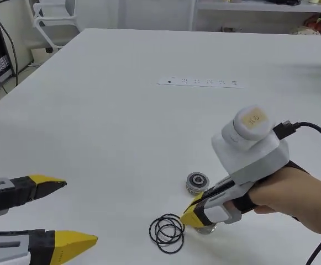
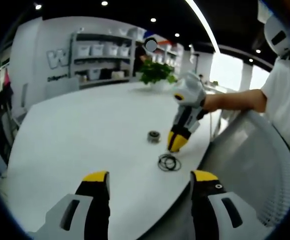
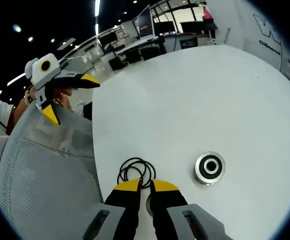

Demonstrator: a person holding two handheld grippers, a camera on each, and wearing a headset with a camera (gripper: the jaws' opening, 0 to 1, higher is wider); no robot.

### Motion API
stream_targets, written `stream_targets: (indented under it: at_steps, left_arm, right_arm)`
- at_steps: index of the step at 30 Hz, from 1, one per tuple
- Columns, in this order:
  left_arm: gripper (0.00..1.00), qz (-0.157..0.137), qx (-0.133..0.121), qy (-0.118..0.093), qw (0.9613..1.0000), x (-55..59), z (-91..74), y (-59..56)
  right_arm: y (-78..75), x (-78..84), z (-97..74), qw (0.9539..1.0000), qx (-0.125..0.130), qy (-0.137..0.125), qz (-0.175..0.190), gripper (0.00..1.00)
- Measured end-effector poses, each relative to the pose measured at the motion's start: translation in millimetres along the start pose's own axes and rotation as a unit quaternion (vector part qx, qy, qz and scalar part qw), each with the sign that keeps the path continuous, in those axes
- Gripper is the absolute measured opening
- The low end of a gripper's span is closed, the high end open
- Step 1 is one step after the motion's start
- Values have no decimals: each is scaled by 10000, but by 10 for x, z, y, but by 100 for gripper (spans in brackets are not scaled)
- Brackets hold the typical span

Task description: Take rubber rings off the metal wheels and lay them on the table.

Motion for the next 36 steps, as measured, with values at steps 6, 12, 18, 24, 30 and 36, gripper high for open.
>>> stream_targets:
  at_steps: [6, 12, 18, 24, 30, 36]
  left_arm:
    - [66, -6, -4, -8, 10000, 1, 1, 4]
    - [66, -21, 9, -36, 10000, -3, 4, 3]
    - [67, 5, 24, -15, 10000, 4, 7, -1]
    - [68, 52, 54, 10, 10000, 3, 9, -15]
    - [68, 76, 119, -14, 9999, -11, 9, -39]
    - [70, 51, 157, -78, 9998, -38, 10, -58]
  right_arm:
    - [-24, -11, -29, 9999, 95, -20, -45, 9]
    - [-24, -11, -59, 9990, 295, 51, -341, 16]
    - [83, -40, -73, 9968, 327, 121, -714, 23]
    - [237, -78, -80, 9949, 154, 137, -983, 28]
    - [304, -164, -189, 9910, 240, 79, -1315, 35]
    - [472, -288, -356, 9902, 32, -393, -1343, 47]
Point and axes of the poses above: the centre of the closed fingertips' face, and the gripper's own axes: z roughly forward along the fingers, y roughly to its left, x roughly out of its underside, the point moved 1 cm from there along -z, roughly backward along the fingers, and after that the axes turned 15 degrees about z, right-handed, at the moved point
